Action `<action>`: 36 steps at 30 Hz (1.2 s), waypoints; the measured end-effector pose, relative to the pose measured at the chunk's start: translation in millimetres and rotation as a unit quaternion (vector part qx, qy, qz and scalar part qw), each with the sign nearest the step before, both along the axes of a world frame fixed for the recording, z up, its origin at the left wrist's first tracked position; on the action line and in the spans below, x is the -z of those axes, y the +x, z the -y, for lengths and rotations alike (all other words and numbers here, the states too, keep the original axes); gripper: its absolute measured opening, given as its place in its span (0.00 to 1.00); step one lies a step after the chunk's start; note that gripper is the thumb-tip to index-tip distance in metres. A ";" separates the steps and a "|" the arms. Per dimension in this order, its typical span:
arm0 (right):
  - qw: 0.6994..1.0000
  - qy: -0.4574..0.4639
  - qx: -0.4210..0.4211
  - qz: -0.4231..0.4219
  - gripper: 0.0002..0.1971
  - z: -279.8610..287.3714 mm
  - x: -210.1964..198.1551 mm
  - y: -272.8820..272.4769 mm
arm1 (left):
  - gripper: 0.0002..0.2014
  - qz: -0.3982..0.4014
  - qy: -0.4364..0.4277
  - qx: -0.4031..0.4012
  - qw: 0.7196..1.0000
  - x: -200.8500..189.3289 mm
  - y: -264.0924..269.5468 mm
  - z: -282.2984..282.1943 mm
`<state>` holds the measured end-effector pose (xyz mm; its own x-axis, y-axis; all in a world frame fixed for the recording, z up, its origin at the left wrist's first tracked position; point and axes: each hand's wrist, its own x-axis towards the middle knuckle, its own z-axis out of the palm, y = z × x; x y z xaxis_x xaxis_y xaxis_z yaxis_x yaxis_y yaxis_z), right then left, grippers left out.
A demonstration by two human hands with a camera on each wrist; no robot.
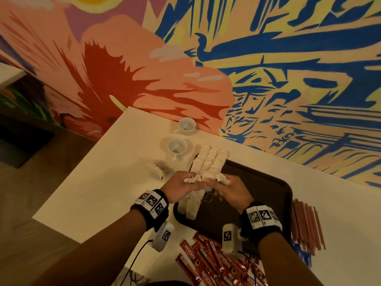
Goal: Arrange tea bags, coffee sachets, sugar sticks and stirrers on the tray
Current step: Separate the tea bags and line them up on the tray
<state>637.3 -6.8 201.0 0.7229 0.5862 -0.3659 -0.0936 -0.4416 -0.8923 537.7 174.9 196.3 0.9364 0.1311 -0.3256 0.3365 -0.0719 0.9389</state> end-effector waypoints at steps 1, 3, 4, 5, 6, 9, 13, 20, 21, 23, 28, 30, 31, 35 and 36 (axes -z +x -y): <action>1.000 0.002 -0.002 -0.008 0.13 0.6 1.1 -0.7 | 0.12 -0.001 -0.002 -0.001 1.000 -0.1 0.0 0.0; 1.000 0.002 0.017 -0.014 0.12 2.0 4.3 -0.7 | 0.12 -0.009 0.010 0.001 1.000 -0.6 -0.6 0.2; 0.999 0.001 0.033 -0.014 0.11 3.0 6.8 0.3 | 0.11 -0.014 0.017 0.000 1.000 0.7 -1.3 -0.5; 0.999 -0.003 0.051 -0.011 0.10 4.7 9.9 1.8 | 0.11 -0.020 0.025 -0.003 0.999 3.5 -2.2 -2.5; 0.998 -0.013 0.067 -0.005 0.09 6.4 14.3 4.1 | 0.10 -0.025 0.030 -0.009 0.999 5.0 -2.9 -4.6; 0.993 -0.066 0.097 0.001 0.06 12.9 37.2 13.8 | 0.11 -0.042 0.057 -0.039 0.997 13.7 -6.5 -15.1; 0.985 -0.153 0.077 -0.012 0.04 17.0 78.2 24.8 | 0.15 -0.072 0.066 -0.091 0.991 17.4 -16.8 -24.0; 0.973 -0.207 0.096 -0.034 0.07 -4.1 121.9 34.9 | 0.20 -0.104 0.042 -0.132 0.985 35.4 -39.3 -35.6; 0.972 -0.213 0.096 -0.028 0.06 -7.1 125.3 36.6 | 0.19 -0.108 0.039 -0.139 0.984 36.8 -41.9 -35.7; 0.970 -0.227 0.091 -0.013 0.05 -12.7 128.5 38.0 | 0.20 -0.112 0.043 -0.145 0.982 39.3 -46.8 -36.4; 0.963 -0.238 0.127 0.024 0.17 -19.2 127.9 33.5 | 0.20 -0.115 0.036 -0.158 0.980 42.7 -54.4 -37.6; 0.958 -0.248 0.145 0.019 0.25 -19.1 125.7 31.3 | 0.18 -0.115 0.034 -0.164 0.979 42.0 -55.9 -38.0; 0.955 -0.253 0.152 0.009 0.27 -19.4 123.4 30.2 | 0.18 -0.115 0.034 -0.166 0.979 41.0 -56.0 -38.0; 0.957 -0.240 0.164 -0.014 0.28 -20.7 115.8 29.3 | 0.18 -0.104 0.035 -0.179 0.978 37.1 -54.6 -38.5; 0.957 -0.235 0.172 -0.018 0.28 -20.8 112.6 29.6 | 0.19 -0.101 0.038 -0.181 0.978 35.1 -54.0 -38.0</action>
<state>666.9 14.0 88.4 0.8253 0.0814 -0.5589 -0.3320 -0.7307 -0.5966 483.8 212.9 161.3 0.7424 0.4725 -0.4749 0.5304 0.0185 0.8475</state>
